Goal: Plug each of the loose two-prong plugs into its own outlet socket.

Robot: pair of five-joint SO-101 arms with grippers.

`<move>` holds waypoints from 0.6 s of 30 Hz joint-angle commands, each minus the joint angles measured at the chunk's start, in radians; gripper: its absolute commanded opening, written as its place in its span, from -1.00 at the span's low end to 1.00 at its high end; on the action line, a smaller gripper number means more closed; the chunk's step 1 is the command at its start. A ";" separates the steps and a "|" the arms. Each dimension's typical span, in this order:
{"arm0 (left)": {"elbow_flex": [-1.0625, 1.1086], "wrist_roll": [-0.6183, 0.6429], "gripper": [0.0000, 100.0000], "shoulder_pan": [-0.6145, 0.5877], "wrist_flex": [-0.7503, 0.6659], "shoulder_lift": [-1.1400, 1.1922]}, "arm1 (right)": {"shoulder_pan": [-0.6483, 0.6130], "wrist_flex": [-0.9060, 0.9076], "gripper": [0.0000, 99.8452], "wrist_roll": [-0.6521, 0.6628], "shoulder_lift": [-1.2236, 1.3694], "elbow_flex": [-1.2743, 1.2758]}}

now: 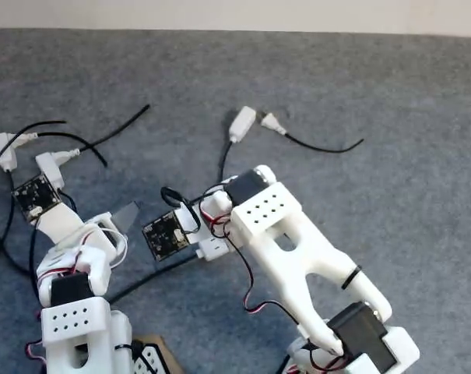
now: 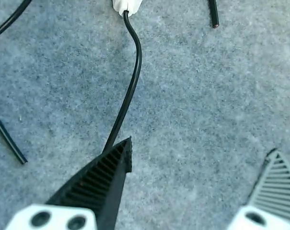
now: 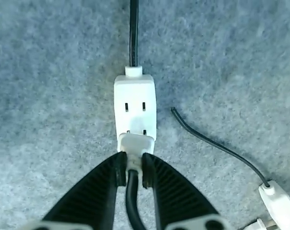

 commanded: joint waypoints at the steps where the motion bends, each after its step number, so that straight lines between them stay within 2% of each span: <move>1: -0.008 0.006 -0.19 -0.004 -0.015 -0.001 | 0.013 0.007 -0.99 0.011 0.102 0.005; 6: -0.008 0.006 -0.19 -0.004 -0.015 -0.002 | 0.056 -0.054 -0.99 0.005 0.173 0.005; 9: -0.008 0.006 -0.19 -0.004 -0.015 -0.002 | 0.088 -0.102 -0.99 -0.049 0.202 0.007; 18: -0.008 0.006 -0.19 -0.004 -0.015 -0.002 | 0.134 -0.127 -0.99 -0.103 0.237 0.008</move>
